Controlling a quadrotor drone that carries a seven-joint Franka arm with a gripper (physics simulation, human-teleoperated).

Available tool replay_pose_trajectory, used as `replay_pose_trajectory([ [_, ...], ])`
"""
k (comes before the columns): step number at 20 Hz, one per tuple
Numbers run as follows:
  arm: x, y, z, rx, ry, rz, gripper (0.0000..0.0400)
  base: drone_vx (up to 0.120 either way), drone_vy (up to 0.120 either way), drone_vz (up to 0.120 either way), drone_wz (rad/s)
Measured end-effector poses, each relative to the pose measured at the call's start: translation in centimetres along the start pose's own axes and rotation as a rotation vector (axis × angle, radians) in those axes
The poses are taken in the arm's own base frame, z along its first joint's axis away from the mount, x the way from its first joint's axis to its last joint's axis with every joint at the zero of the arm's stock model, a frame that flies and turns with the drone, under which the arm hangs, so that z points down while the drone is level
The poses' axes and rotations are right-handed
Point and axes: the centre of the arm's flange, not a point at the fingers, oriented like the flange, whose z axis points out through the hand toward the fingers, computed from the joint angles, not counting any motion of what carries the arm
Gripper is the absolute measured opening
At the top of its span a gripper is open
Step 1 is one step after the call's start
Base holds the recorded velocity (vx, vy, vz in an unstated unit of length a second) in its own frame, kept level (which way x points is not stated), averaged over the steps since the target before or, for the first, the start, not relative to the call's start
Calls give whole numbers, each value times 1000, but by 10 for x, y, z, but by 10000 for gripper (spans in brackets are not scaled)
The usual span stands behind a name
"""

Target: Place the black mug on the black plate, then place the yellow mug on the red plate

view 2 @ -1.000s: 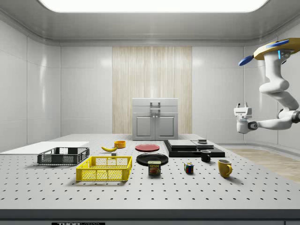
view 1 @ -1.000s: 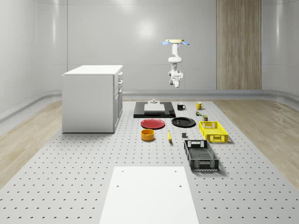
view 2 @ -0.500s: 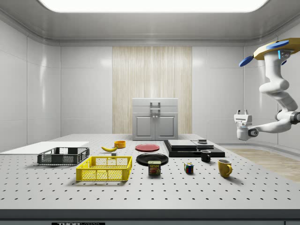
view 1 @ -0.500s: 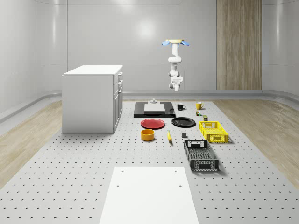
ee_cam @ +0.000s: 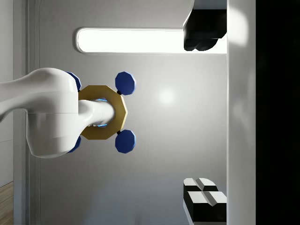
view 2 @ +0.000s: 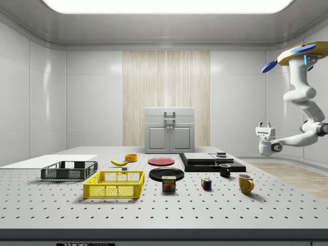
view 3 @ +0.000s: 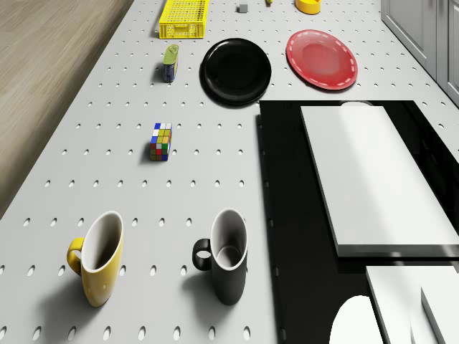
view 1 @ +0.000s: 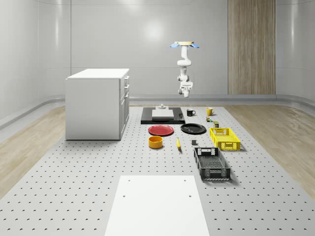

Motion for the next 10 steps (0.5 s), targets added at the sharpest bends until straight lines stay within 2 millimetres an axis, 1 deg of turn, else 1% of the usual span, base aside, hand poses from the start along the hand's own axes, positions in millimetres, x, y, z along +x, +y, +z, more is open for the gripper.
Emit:
replay_pose_trajectory([
  [6, 0, 0, -2, 3, 3, 0, 400, 0, 0, 0, 0],
  [7, 0, 0, -2, 4, 4, 0, 400, 40, 0, 0, 0],
  [10, 0, 0, -2, 5, 6, 0, 400, 120, 0, 0, 0],
])
